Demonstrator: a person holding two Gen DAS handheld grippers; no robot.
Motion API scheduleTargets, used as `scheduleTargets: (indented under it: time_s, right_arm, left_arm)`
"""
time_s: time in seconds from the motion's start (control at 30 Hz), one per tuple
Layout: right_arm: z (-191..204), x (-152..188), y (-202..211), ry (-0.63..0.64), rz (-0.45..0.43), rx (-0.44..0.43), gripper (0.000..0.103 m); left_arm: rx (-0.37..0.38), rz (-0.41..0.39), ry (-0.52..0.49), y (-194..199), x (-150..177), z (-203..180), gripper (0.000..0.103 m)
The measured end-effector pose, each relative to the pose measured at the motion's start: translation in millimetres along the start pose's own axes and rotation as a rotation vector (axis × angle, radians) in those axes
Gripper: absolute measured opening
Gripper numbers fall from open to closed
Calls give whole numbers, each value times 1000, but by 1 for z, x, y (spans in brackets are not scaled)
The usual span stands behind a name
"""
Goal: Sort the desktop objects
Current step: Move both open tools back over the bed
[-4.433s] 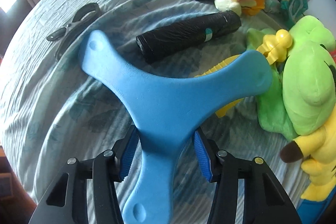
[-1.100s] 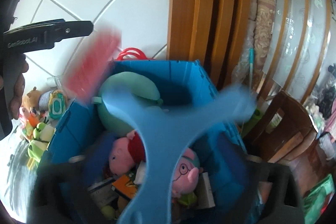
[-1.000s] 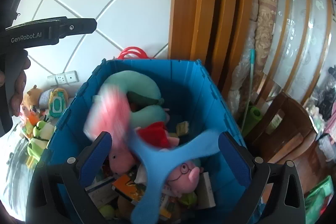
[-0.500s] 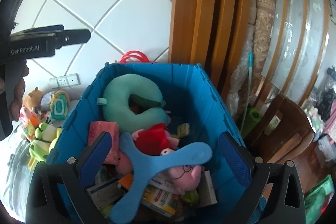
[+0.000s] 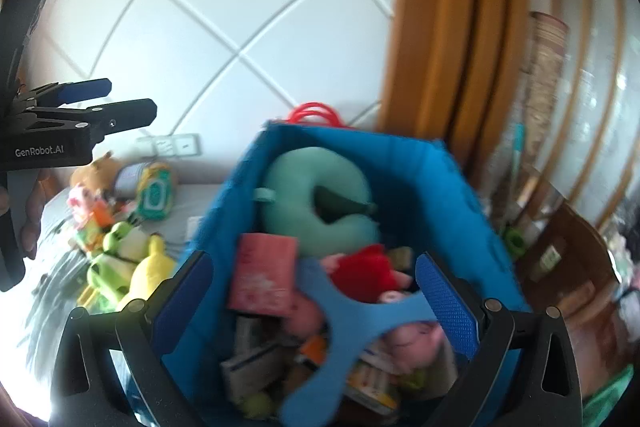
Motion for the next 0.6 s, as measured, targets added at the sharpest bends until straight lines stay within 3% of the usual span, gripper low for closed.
scheduleTargets:
  time_s: [0.3, 0.6]
  right_arm:
    - [89, -11, -17, 73, 5, -102, 102]
    - [193, -10, -26, 136, 30, -187, 102]
  left_arm:
    - [-107, 53, 78, 29, 56, 92, 103]
    - [-163, 113, 142, 58, 119, 176, 103]
Point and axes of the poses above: each gripper's, at about its wrist camera, not at the fingertips, and y roughly against the way its jaws point, z to its left, x to its underside, the point moved 9 cm from there along -y, roughly the way its jaws point, and after that the axes turned 6 degrees about -z, right-handed, at the moved point
